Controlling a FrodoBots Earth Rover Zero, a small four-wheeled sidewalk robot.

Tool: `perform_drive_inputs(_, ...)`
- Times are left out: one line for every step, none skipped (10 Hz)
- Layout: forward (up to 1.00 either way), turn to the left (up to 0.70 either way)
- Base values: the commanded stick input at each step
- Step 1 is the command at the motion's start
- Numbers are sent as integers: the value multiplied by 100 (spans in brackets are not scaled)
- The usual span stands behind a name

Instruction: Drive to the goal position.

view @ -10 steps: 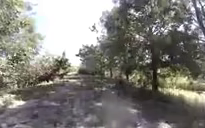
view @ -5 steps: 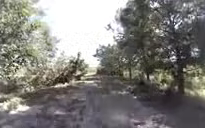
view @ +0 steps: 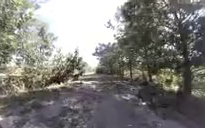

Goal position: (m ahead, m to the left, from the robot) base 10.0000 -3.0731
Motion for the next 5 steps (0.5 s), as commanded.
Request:
perform_drive_inputs(85,0)
perform_drive_inputs(85,0)
perform_drive_inputs(85,0)
perform_drive_inputs(85,0)
perform_drive_inputs(85,0)
